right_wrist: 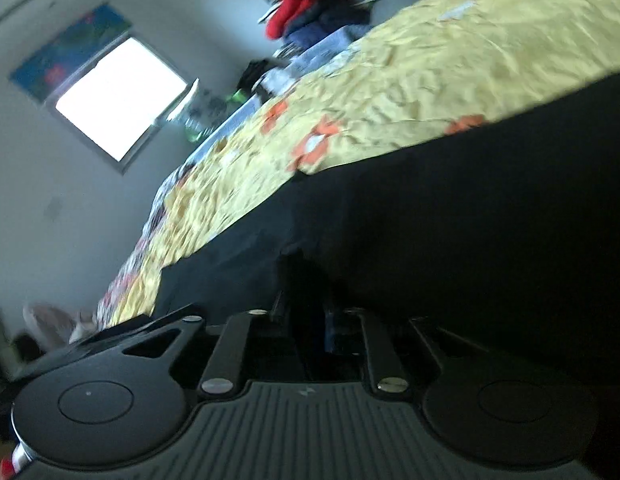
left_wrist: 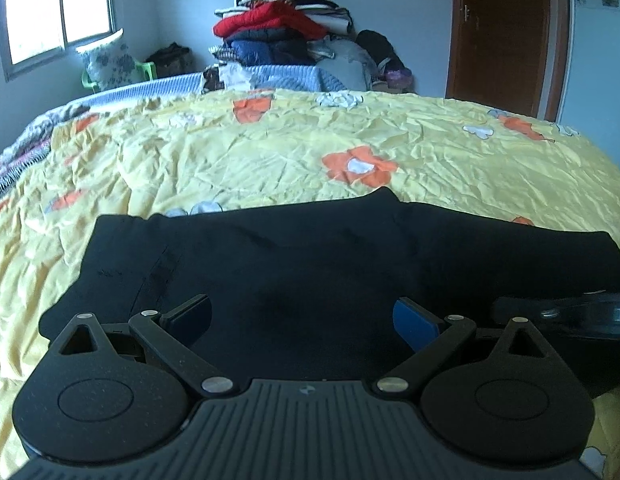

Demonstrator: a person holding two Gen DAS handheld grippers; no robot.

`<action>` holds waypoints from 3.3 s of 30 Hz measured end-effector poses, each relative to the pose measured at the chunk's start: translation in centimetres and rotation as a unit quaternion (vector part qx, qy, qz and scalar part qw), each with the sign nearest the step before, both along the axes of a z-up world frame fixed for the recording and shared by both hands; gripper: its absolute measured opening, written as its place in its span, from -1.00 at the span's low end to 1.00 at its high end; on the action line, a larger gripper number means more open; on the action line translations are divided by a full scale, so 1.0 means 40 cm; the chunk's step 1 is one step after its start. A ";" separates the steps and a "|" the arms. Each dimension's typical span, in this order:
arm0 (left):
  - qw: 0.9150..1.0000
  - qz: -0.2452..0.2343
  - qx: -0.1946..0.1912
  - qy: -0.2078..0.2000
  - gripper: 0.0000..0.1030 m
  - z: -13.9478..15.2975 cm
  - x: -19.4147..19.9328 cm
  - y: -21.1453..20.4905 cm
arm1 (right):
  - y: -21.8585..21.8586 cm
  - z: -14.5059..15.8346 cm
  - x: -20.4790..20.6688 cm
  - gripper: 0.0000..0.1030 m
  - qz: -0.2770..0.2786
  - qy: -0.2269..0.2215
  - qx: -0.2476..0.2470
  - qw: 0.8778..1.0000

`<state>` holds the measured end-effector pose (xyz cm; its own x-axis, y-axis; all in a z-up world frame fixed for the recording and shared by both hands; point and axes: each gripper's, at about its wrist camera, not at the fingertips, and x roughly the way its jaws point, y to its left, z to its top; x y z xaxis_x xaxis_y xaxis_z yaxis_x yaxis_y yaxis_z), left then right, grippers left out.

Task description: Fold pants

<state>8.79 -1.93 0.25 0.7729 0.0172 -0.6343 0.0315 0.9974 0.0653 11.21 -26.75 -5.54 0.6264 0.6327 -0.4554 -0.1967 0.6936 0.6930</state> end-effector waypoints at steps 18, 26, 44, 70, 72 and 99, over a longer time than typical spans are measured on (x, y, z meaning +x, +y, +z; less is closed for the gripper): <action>0.990 -0.104 -0.051 0.078 0.92 -0.038 0.201 -0.223 | -0.161 0.077 0.011 -0.28 -0.101 -0.047 -0.248 0.962; 0.995 -0.094 -0.011 0.045 0.97 -0.045 0.134 -0.188 | -0.070 0.103 -0.067 0.32 -0.054 -0.084 -0.291 0.952; 0.999 -0.006 0.037 0.014 0.97 -0.013 0.050 0.029 | 0.109 0.069 -0.083 0.34 -0.038 -0.069 -0.328 0.941; 0.995 0.091 0.042 0.009 0.97 0.004 -0.014 0.300 | 0.441 0.169 -0.144 0.34 0.081 -0.172 -0.322 0.928; 0.994 0.097 0.039 0.011 0.97 0.001 -0.014 0.314 | 0.474 0.168 -0.145 0.34 0.096 -0.181 -0.331 0.921; 0.998 0.057 0.011 0.000 0.97 0.016 -0.014 0.286 | 0.256 0.052 -0.092 0.37 -0.022 -0.077 -0.394 0.915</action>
